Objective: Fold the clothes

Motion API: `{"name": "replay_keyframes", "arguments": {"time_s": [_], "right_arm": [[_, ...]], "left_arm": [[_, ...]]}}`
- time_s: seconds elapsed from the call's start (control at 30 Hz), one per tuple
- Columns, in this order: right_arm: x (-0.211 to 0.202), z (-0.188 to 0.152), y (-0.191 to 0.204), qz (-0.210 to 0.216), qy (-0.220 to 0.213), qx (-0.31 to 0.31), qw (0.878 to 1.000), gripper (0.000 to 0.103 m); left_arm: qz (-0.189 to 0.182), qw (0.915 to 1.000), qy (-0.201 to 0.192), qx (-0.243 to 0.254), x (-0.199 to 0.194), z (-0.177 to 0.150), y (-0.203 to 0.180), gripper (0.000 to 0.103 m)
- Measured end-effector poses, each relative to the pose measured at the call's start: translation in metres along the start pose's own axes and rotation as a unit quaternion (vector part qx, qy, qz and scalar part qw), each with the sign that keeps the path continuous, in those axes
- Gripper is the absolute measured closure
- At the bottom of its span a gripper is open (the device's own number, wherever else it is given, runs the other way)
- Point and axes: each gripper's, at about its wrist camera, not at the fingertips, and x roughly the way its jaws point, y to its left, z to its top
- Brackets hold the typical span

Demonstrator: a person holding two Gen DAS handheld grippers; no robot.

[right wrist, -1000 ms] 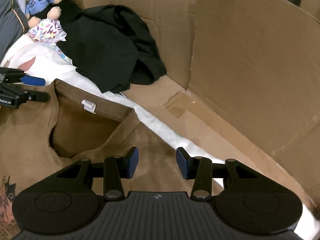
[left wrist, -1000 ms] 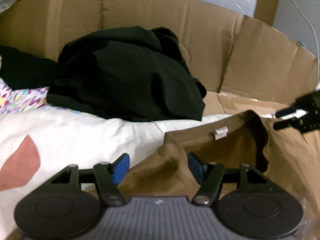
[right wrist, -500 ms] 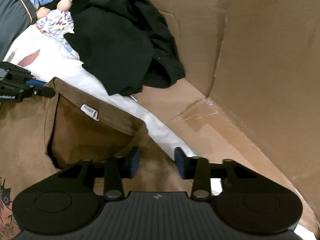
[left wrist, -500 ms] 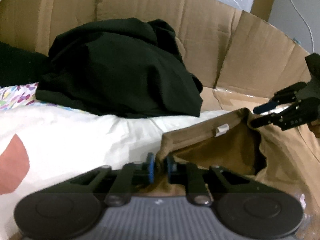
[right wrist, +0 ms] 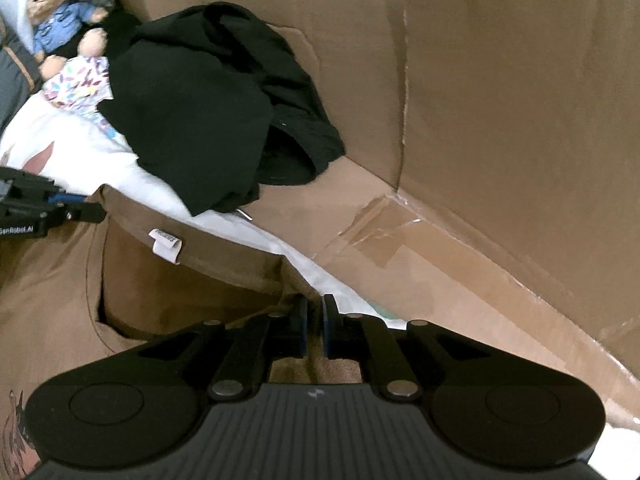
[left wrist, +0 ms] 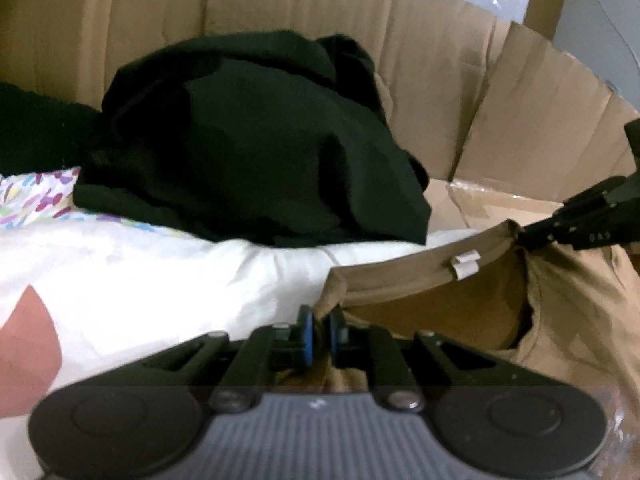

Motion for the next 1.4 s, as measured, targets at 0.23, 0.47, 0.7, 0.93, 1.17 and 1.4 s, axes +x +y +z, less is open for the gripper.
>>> {"name": "replay_keyframes", "arguments": {"time_s": [0.23,0.47,0.7,0.93,1.17,1.4], "right_arm": [[-0.015,0.000,-0.011,0.005,-0.001,0.030,1.000,0.070],[-0.044,-0.014,-0.033,-0.019,-0.020,0.019,0.999,0.066],[-0.062,-0.029,-0.049,-0.039,-0.026,0.014,0.999,0.066],[-0.054,-0.021,-0.036,-0.021,-0.027,-0.006,0.999,0.066],[-0.028,-0.011,-0.007,-0.001,-0.023,-0.019,1.000,0.066],[-0.001,-0.004,0.014,-0.015,-0.021,-0.044,0.999,0.094]], "left_arm": [[0.007,0.9993,-0.029,-0.021,-0.028,0.002,0.001,0.058],[0.013,0.9996,-0.026,0.000,-0.068,-0.012,0.018,0.046],[0.032,0.9979,-0.051,-0.023,-0.085,-0.009,0.028,0.047],[0.015,0.9991,-0.030,0.025,-0.062,-0.001,0.002,0.047],[0.014,0.9975,-0.010,0.068,-0.021,0.003,-0.018,0.060],[0.011,0.9991,-0.022,0.034,-0.001,0.006,-0.004,0.088]]}}
